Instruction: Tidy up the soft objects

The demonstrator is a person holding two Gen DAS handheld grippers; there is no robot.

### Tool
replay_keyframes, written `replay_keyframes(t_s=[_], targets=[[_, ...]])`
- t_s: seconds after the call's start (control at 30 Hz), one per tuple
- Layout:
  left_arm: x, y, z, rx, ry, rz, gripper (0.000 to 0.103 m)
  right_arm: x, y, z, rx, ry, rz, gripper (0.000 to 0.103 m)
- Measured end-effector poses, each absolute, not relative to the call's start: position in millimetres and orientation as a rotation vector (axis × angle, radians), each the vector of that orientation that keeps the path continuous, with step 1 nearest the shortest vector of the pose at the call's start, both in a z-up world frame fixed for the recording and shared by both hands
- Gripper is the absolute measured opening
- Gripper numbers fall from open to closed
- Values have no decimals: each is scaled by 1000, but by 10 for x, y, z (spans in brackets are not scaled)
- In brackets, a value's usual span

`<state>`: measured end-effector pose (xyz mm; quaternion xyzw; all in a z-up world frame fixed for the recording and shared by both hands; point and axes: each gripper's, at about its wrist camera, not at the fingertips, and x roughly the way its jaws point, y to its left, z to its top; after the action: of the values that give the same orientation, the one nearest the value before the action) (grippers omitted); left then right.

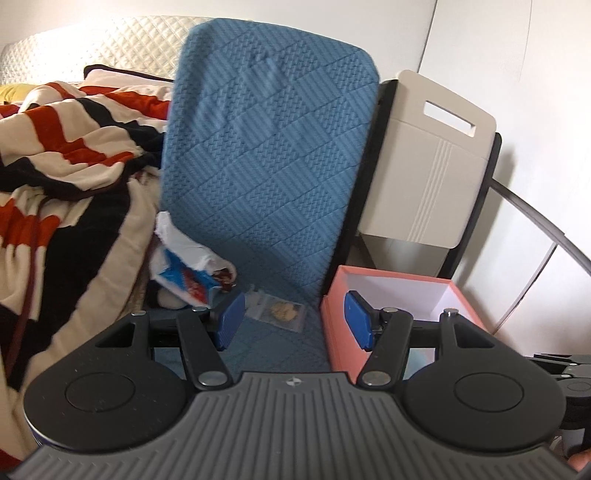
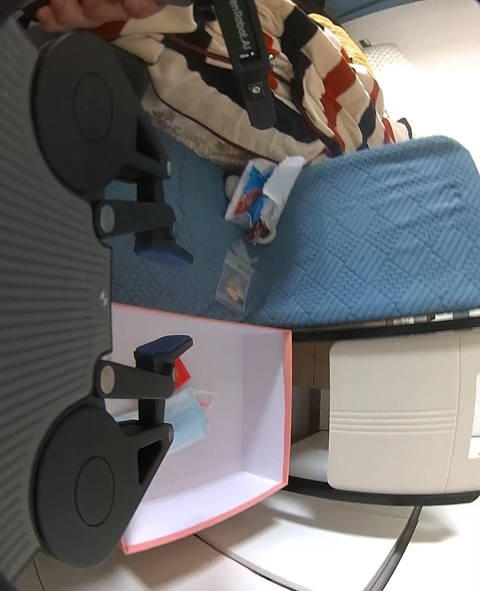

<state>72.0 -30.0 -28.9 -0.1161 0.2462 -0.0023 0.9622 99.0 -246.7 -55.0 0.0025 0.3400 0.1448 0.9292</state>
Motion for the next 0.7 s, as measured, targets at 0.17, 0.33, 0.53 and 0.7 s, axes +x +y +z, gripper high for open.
replay_keyframes(t_s=[0.17,0.33,0.53,0.7], targets=[[582,-91,-408,-204,492,7,66,808,-2274,-650,12,691,304,44],[488,31,-576,-213,498,22,66,697,-2105,-794,-4,696,319,44],[432,86,-816,-231,507,33,66,637,-1937,-999,-37,695,335,44],[469,109,-908,-239,525,36,66,651,-1874,-1064,-46,713,346,44]])
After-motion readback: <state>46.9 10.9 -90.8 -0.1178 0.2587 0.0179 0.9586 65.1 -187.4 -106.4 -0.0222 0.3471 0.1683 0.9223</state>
